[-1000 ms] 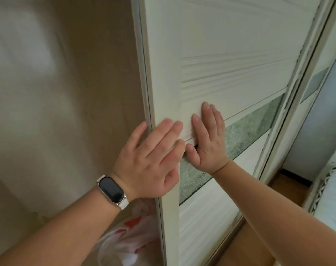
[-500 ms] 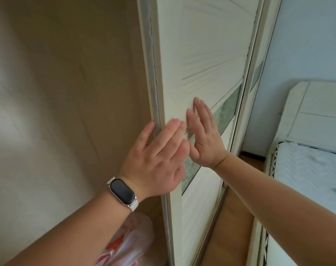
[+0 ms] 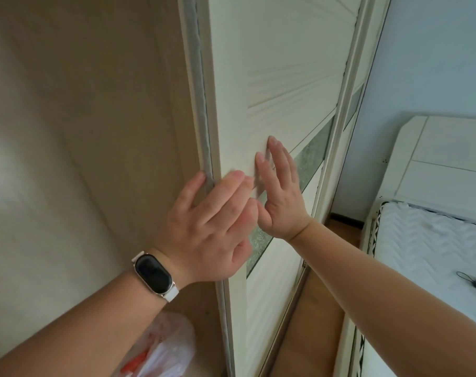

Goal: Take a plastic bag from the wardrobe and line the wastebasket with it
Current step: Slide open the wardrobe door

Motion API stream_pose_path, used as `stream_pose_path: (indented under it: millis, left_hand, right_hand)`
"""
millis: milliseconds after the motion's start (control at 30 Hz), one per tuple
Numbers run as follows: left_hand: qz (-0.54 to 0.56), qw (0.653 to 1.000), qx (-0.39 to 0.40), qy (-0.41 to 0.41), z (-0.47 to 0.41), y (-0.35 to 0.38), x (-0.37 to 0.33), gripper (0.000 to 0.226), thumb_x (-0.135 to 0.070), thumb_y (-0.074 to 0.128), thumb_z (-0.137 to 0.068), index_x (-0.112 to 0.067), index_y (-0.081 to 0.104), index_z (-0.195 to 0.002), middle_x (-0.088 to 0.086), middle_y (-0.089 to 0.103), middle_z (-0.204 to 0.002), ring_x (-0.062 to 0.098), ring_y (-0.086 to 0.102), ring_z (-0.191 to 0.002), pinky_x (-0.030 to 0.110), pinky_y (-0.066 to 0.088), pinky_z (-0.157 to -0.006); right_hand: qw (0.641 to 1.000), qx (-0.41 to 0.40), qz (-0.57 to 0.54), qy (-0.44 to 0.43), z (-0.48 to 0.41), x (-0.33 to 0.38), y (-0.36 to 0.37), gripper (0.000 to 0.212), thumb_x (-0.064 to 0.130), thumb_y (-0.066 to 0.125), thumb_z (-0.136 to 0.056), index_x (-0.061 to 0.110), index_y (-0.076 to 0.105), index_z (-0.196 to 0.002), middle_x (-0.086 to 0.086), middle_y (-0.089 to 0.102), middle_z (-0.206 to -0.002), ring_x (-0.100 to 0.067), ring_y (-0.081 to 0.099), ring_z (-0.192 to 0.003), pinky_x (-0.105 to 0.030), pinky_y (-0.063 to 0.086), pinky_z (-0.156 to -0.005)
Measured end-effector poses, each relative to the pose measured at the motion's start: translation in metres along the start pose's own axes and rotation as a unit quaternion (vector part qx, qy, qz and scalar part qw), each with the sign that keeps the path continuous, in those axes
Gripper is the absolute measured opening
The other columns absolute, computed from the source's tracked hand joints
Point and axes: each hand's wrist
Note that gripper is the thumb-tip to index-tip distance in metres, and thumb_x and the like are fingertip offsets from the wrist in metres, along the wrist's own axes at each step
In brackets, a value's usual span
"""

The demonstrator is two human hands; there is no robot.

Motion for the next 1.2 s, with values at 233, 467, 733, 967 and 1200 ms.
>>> stream_pose_path:
  millis: [233,467,733,967,1200]
  left_hand:
    - [-0.023,0.999,0.023,-0.002,-0.018,0.045,-0.010,0.034,-0.025,0.059,-0.072,-0.013,0.069,-0.102,0.009,0.054,-0.132,0.025,0.038,-0.133,0.050,0.026,-0.111]
    - [-0.056,0.997,0.052,0.000,-0.038,0.086,-0.018,0.034,-0.028,0.060,-0.073,-0.014,0.070,-0.103,0.009,0.058,-0.131,0.026,0.041,-0.132,0.051,0.030,-0.108]
    - [-0.077,0.995,0.069,0.000,-0.059,0.126,-0.026,0.035,-0.029,0.062,-0.073,-0.015,0.069,-0.103,0.010,0.065,-0.127,0.027,0.046,-0.128,0.051,0.032,-0.106]
    - [-0.080,0.994,0.079,0.003,-0.065,0.137,-0.028,0.032,-0.028,0.060,-0.074,-0.014,0.069,-0.101,0.011,0.063,-0.128,0.028,0.043,-0.128,0.052,0.033,-0.104]
    - [-0.047,0.990,0.134,0.010,-0.066,0.120,-0.028,0.029,-0.026,0.056,-0.081,-0.012,0.067,-0.104,0.013,0.061,-0.131,0.031,0.043,-0.131,0.056,0.035,-0.103]
  right_hand:
    - [1.000,-0.026,-0.002,0.000,0.002,-0.052,0.010,0.066,0.058,0.024,-0.097,0.025,0.017,-0.153,-0.025,0.028,-0.148,-0.047,0.033,-0.136,-0.056,0.029,-0.110]
    - [0.999,-0.052,-0.005,0.001,0.003,-0.104,0.021,0.062,0.059,0.024,-0.096,0.022,0.028,-0.147,-0.023,0.030,-0.148,-0.044,0.035,-0.136,-0.056,0.032,-0.108]
    - [1.000,-0.027,-0.010,0.004,0.004,-0.151,0.018,0.064,0.057,0.030,-0.096,0.024,0.024,-0.151,-0.023,0.030,-0.150,-0.041,0.030,-0.140,-0.057,0.031,-0.109]
    - [0.999,0.039,-0.018,0.008,0.003,-0.164,-0.001,0.063,0.047,0.048,-0.093,0.012,0.035,-0.144,-0.026,0.032,-0.150,-0.041,0.030,-0.141,-0.057,0.034,-0.107]
    - [0.996,0.079,-0.013,0.044,0.003,-0.147,-0.018,0.061,0.040,0.055,-0.094,0.007,0.041,-0.144,-0.022,0.030,-0.153,-0.035,0.031,-0.142,-0.053,0.035,-0.107]
Point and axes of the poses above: each hand's wrist, its own z-axis away from the middle knuckle, its own y-axis out of the palm, x = y × z
